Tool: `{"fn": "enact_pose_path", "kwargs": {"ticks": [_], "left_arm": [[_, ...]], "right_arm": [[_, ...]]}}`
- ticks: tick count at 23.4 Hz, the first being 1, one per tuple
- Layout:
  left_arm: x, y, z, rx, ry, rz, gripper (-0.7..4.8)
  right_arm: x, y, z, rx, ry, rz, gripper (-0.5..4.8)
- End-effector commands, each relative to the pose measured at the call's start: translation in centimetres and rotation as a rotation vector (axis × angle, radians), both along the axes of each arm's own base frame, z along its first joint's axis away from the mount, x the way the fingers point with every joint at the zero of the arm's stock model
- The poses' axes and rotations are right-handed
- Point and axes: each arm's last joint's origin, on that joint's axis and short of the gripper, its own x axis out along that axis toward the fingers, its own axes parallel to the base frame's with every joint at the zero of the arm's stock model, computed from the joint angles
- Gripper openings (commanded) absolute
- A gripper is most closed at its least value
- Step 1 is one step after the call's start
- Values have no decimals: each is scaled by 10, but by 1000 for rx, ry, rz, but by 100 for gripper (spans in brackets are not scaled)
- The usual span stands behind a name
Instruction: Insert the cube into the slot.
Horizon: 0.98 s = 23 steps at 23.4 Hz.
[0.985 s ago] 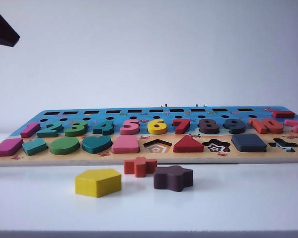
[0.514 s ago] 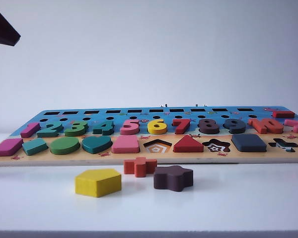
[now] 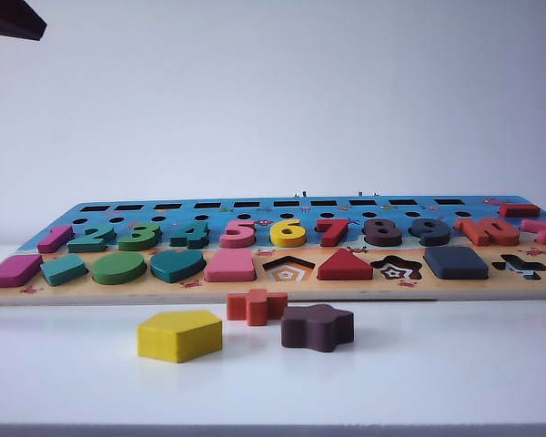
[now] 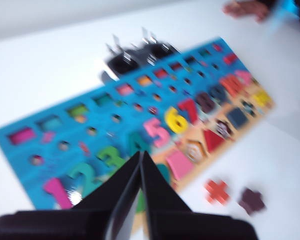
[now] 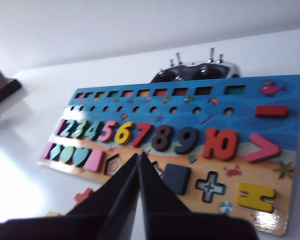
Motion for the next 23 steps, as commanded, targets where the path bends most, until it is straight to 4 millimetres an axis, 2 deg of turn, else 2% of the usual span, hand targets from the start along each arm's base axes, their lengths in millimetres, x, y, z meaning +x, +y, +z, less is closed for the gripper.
{"fn": "enact_pose_path", "kwargs": {"ticks": [1, 6, 9, 11, 13, 14, 17, 23], "left_arm": [[1, 7, 11, -33, -109, 60, 7], [-6, 25, 26, 11, -328, 331, 7], [-14, 36, 25, 37, -394, 532, 7], [-20, 44, 13, 41, -428, 674, 7], [-26, 52, -9, 54, -443, 785, 7], [-26, 53, -15, 57, -443, 803, 7], [-24, 57, -49, 93, -406, 896, 7], [-16, 58, -85, 102, -320, 908, 7]], "right_arm": [[6, 1, -11, 3, 8, -95, -8], [19, 9, -50, -44, 63, -138, -8], [23, 13, -69, -57, 77, -137, -8], [25, 14, -80, -67, 87, -137, -8], [26, 15, -80, -83, 64, -130, -8], [26, 15, -81, -93, 60, -129, -8], [26, 15, -81, -94, 57, -128, -8], [26, 15, -81, -95, 56, -128, -5]]}}
